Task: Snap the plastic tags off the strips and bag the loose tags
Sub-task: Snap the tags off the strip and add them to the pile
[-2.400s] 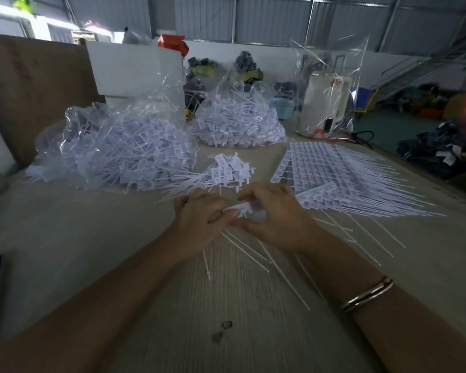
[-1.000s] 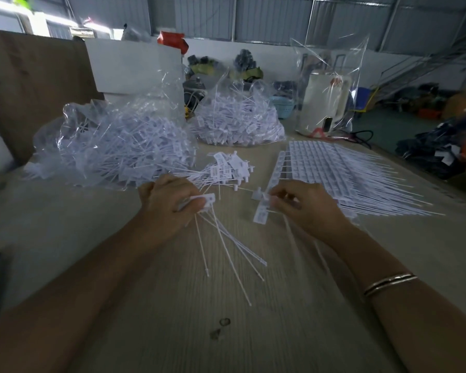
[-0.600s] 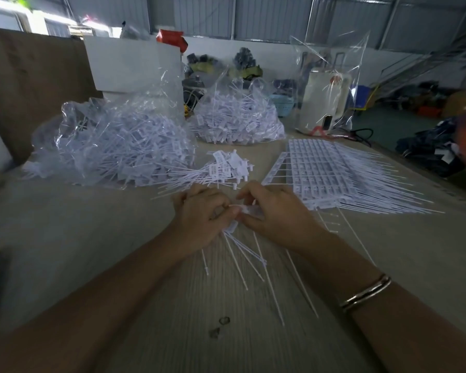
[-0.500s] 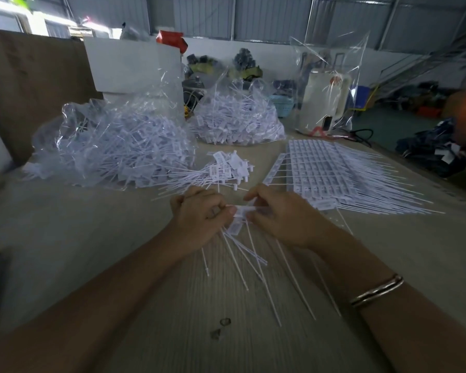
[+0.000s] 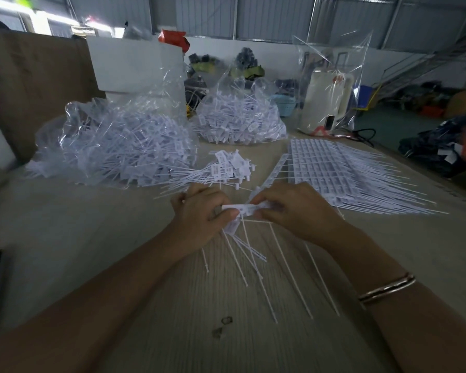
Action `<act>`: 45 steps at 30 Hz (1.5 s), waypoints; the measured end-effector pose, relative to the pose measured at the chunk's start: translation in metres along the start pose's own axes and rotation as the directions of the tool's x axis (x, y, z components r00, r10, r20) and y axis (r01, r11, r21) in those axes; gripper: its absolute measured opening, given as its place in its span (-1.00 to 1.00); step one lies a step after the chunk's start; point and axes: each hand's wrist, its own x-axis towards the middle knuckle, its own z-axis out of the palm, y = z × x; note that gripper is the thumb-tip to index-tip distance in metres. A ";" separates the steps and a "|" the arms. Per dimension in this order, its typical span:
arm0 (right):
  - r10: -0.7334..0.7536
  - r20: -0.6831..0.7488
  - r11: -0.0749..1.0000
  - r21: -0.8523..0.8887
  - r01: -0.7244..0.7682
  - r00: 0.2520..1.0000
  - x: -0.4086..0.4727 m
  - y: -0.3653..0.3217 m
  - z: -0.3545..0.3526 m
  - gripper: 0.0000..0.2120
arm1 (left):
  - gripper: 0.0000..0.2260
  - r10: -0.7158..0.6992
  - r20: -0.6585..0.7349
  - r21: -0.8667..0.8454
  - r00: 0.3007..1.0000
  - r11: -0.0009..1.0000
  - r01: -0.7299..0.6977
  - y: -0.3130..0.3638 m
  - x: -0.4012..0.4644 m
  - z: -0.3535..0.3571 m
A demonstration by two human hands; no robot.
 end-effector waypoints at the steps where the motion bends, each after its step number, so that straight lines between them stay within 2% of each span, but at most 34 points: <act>1: 0.000 0.004 1.000 -0.026 0.000 1.000 0.000 0.001 0.000 -0.73 | -0.65 0.042 -0.039 0.015 0.998 0.999 -0.042 -0.001 0.000 -0.001; 4: -0.010 -0.007 0.995 -0.095 0.010 1.000 0.000 0.001 0.001 -0.69 | -0.58 0.154 -0.126 0.015 0.980 0.988 -0.154 0.000 0.001 -0.006; 8: -0.028 -0.030 0.988 -0.151 0.024 0.999 0.001 0.001 0.003 -0.69 | -0.65 0.254 -0.171 0.024 0.952 0.967 -0.254 -0.002 0.001 -0.012; 10: 0.014 -0.032 0.984 -0.177 -0.019 0.999 -0.002 0.008 -0.001 -0.67 | -0.71 0.278 -0.228 0.011 0.933 0.959 -0.283 -0.005 -0.003 -0.013; 11: 0.039 -0.055 0.988 -0.148 -0.047 0.998 -0.005 0.013 -0.004 -0.67 | -0.72 0.229 -0.255 -0.020 0.939 0.970 -0.242 -0.007 -0.005 -0.013; 14: 0.083 -0.139 0.996 0.040 -0.078 0.987 -0.011 0.019 -0.008 -0.72 | -0.70 -0.034 -0.261 -0.116 0.965 0.993 0.003 -0.023 -0.004 -0.019; 17: 0.104 -0.174 0.990 0.115 -0.085 0.979 -0.009 0.013 -0.004 -0.73 | -0.74 -0.276 -0.149 0.042 0.950 0.958 0.285 -0.042 0.002 -0.022; 19: 0.089 -0.179 0.993 0.096 -0.073 0.980 -0.006 0.010 -0.001 -0.72 | -0.65 -0.330 -0.160 0.143 0.930 0.925 0.352 -0.046 0.001 -0.018; 20: 0.070 -0.169 0.997 0.055 -0.061 0.983 -0.005 0.008 0.002 -0.72 | -0.61 -0.260 -0.203 0.146 0.944 0.945 0.291 -0.041 0.001 -0.016; 22: 0.025 -0.148 0.999 -0.036 -0.030 0.989 -0.004 0.003 0.008 -0.74 | -0.61 0.000 -0.247 0.088 0.969 0.996 0.022 -0.025 0.002 -0.011; 24: 0.009 -0.148 0.997 -0.074 -0.020 0.989 -0.001 0.000 0.011 -0.76 | -0.65 0.247 -0.135 0.068 0.960 0.969 -0.239 -0.010 0.003 -0.005; 26: 0.032 -0.157 0.996 -0.075 -0.044 0.987 -0.001 0.002 0.008 -0.74 | -0.68 0.329 -0.006 0.102 0.944 0.940 -0.327 -0.003 -0.001 0.004; 30: 0.204 -0.182 0.977 -0.015 -0.211 0.962 -0.007 0.029 -0.012 -0.74 | -0.71 0.240 0.028 0.105 0.970 0.965 -0.242 -0.008 -0.007 0.012; 32: 0.275 -0.250 0.960 0.030 -0.277 0.928 -0.012 0.041 -0.027 -0.75 | -0.72 0.212 0.071 0.159 0.975 0.962 -0.220 -0.009 -0.004 0.013; 35: 0.272 -0.350 0.960 0.163 -0.227 0.897 -0.020 0.048 -0.046 -0.85 | -0.70 0.212 0.095 0.168 0.973 0.960 -0.226 -0.008 -0.004 0.017; 37: 0.229 -0.252 0.943 0.298 -0.150 0.940 -0.022 0.035 -0.049 -0.94 | -0.65 0.192 0.043 0.045 0.980 0.980 -0.194 -0.003 -0.005 0.015; 40: 0.025 -0.069 0.969 0.247 -0.007 0.997 -0.016 0.003 -0.028 -0.83 | -0.63 0.174 -0.074 -0.192 0.982 0.964 -0.185 0.007 -0.002 0.009; 42: -0.066 -0.064 0.977 0.198 0.078 0.996 -0.009 -0.016 -0.009 -0.80 | -0.70 0.160 -0.103 -0.238 0.982 0.954 -0.180 0.013 -0.002 0.006; 45: -0.102 -0.131 0.950 0.283 0.135 0.986 -0.004 -0.023 0.001 -0.78 | -0.80 0.098 -0.007 -0.320 0.995 0.942 -0.095 0.014 -0.003 0.004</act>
